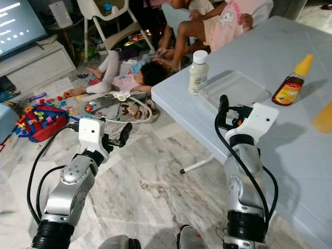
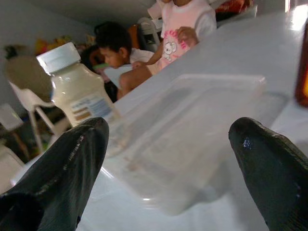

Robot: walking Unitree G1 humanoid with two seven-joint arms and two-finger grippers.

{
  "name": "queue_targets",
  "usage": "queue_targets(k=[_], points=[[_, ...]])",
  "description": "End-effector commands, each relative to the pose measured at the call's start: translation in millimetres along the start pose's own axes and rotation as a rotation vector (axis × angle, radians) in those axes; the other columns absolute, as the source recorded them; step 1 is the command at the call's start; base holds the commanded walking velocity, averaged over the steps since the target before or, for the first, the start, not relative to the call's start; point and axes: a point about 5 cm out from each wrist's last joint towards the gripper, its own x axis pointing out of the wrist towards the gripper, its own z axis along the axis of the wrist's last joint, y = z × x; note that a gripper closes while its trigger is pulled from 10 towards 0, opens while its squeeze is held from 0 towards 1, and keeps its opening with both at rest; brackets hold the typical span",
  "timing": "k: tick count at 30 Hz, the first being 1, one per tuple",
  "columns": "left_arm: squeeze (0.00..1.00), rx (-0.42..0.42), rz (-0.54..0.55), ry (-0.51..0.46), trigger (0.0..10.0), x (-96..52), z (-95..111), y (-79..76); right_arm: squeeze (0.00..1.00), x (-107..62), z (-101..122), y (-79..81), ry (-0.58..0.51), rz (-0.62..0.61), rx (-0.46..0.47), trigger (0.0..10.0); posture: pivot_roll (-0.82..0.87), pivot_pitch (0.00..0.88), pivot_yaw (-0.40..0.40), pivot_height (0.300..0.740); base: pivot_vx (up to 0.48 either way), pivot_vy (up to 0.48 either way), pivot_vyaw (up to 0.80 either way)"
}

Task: Restocking fridge

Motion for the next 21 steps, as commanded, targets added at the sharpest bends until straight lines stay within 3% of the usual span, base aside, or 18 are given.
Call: queue_targets(k=[1,5,14,21], points=[[0.0,0.009,-0.007,-0.005,10.0,-1.0,3.8,2.3,0.0,1.3,-2.8,0.9,0.01,-0.012,0.044,10.0,-0.02,0.101,0.138,0.74,0.0,0.0,0.0],[0.0,0.016,-0.01,-0.002,10.0,-3.7,4.5,3.5,0.0,-7.1,-14.3,1.7,0.056,-0.062,0.15,10.0,-0.01,0.103,0.145,0.74,0.0,0.0,0.0],[0.0,0.027,-0.026,0.006,10.0,-3.8,4.7,3.8,0.0,-17.5,-11.1,13.3,0.044,-0.019,0.157,10.0,-0.02,0.1,0.154,0.74,0.0,0.0,0.0],[0.0,0.029,-0.038,0.002,10.0,-2.1,6.7,1.0,0.0,-7.9,-17.8,-3.8,0.051,-0.131,0.283,10.0,0.0,0.099,0.162,0.74,0.0,0.0,0.0]])
